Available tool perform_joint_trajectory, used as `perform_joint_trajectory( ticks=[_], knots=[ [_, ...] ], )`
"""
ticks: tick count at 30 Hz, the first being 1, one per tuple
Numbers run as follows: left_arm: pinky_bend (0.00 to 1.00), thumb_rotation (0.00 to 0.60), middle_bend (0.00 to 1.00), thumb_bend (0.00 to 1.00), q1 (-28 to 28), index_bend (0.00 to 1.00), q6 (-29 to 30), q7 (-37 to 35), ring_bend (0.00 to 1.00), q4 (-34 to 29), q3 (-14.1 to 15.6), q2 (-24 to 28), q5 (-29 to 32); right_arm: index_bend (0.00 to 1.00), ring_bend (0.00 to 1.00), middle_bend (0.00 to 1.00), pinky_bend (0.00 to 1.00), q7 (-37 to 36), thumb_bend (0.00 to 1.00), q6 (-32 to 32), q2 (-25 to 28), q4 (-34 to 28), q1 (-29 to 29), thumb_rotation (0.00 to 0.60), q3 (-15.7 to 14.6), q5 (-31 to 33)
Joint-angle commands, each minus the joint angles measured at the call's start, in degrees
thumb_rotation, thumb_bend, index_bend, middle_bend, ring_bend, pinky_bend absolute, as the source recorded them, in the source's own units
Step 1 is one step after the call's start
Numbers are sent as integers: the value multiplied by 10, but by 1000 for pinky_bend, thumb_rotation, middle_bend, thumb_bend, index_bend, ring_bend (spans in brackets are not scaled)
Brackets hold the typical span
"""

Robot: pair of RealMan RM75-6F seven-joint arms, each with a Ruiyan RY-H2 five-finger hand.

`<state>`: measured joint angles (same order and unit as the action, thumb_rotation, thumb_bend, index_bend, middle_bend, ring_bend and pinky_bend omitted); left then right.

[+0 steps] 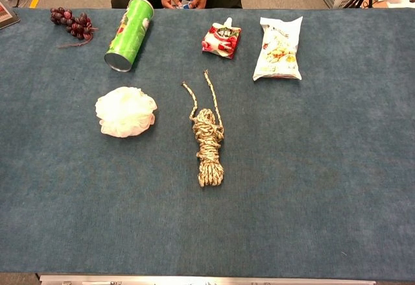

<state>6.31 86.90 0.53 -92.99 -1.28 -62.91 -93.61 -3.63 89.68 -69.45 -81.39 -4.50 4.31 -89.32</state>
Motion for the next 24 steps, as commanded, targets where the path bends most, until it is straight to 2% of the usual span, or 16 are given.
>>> perform_joint_trajectory(
  ticks=[1, 4, 6, 12, 17, 24],
  knots=[
    [420, 600, 130, 469, 36, 45, -23, -109, 471, 27, 10, -7, -45, 284, 337, 347, 626, 0, 898, 1, 0, -1, 0, 600, 0, 0],
    [475, 600, 116, 509, 60, 44, -36, -192, 587, 43, 21, -11, -75, 284, 337, 347, 626, 0, 898, 1, 1, -2, 1, 600, 0, 0],
    [553, 600, 94, 545, 79, 41, -48, -253, 625, 48, 31, -15, -96, 284, 336, 347, 626, 0, 898, 0, 1, -2, 1, 600, 0, 0],
    [782, 600, 62, 673, 140, 6, -81, -382, 669, 40, 58, -23, -155, 284, 335, 347, 626, 4, 898, 0, 2, -6, -1, 600, 0, -3],
    [830, 600, 50, 730, 182, 0, -82, -477, 685, 23, 85, -35, -204, 284, 335, 347, 626, 6, 898, -3, 3, -7, -1, 600, 0, 2],
    [832, 600, 49, 771, 227, 0, -70, -568, 690, -5, 116, -41, -251, 285, 335, 347, 626, 8, 898, -5, 4, -7, 1, 600, 1, 6]
  ],
)
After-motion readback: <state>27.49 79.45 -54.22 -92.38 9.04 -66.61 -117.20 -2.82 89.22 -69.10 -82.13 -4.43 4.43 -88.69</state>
